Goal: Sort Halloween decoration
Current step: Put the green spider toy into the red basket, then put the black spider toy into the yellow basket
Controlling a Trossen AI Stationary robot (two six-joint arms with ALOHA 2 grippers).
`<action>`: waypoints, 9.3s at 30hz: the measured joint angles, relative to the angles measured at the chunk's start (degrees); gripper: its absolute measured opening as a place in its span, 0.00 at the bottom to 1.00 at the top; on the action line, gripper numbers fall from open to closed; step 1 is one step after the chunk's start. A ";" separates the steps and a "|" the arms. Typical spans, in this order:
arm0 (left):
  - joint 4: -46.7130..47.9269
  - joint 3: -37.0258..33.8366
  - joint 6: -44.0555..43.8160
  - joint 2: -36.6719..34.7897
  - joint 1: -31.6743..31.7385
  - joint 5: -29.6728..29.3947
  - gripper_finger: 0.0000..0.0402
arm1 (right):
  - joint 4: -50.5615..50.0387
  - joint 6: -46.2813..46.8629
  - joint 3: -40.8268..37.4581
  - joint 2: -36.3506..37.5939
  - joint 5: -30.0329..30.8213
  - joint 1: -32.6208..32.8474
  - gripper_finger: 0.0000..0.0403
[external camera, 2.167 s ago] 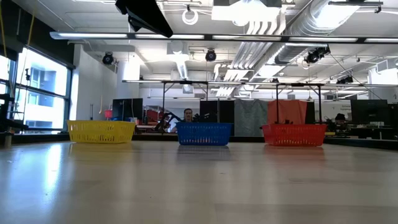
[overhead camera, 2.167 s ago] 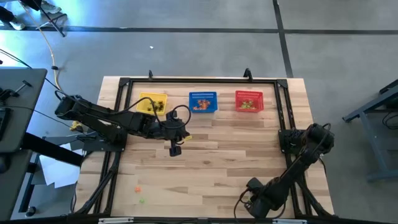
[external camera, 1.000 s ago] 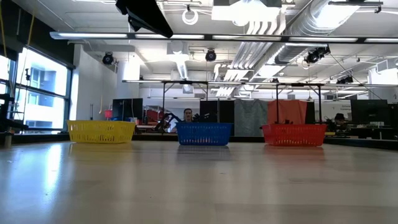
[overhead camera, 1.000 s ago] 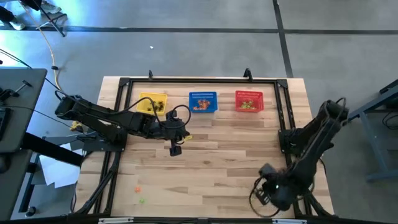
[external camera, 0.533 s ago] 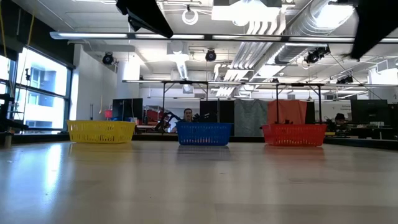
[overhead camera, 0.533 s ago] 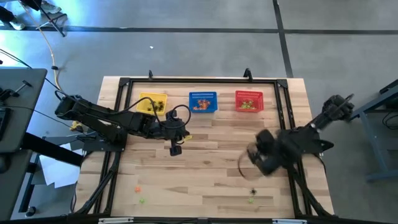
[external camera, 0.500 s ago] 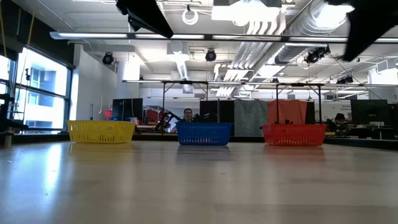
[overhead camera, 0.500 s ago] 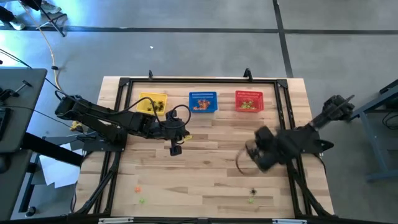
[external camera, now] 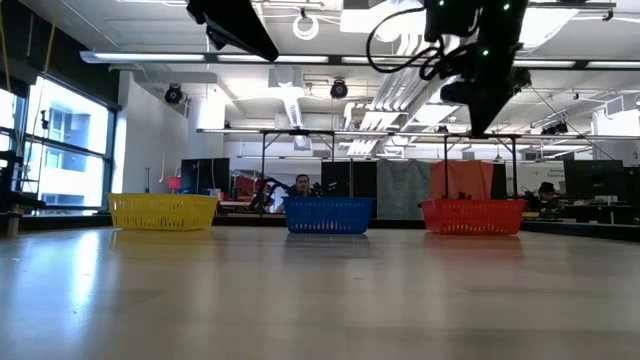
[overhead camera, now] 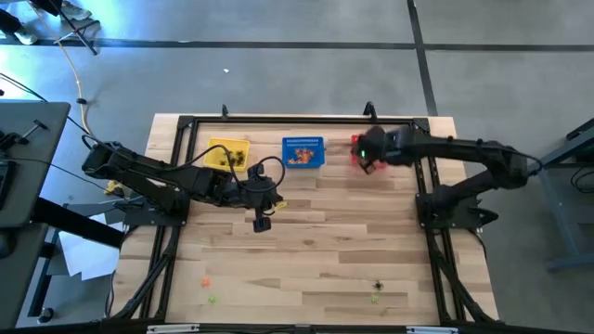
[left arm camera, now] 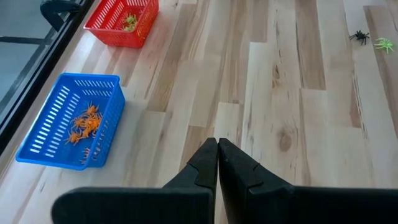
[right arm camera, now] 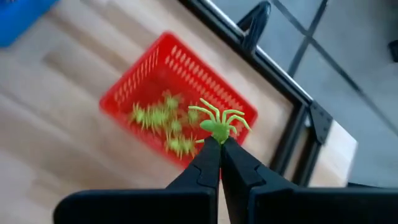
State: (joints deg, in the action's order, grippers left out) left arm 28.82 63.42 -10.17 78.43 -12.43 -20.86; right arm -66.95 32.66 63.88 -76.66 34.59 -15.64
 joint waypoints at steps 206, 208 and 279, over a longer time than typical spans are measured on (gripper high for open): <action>-42.35 -10.27 12.06 -0.17 4.52 3.81 0.01 | 68.07 -20.68 2.05 -7.78 18.66 35.94 0.00; -42.50 -10.18 13.77 -0.17 4.10 2.00 0.03 | 68.11 -19.94 2.05 -7.78 17.77 36.33 0.00; -47.09 -9.90 12.30 0.55 4.11 7.23 0.33 | 78.83 -24.10 1.90 -10.73 12.08 34.93 0.00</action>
State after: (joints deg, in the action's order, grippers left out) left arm -18.27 53.52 2.13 78.98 -8.32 -13.63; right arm 11.88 8.56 65.78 -87.39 46.68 19.29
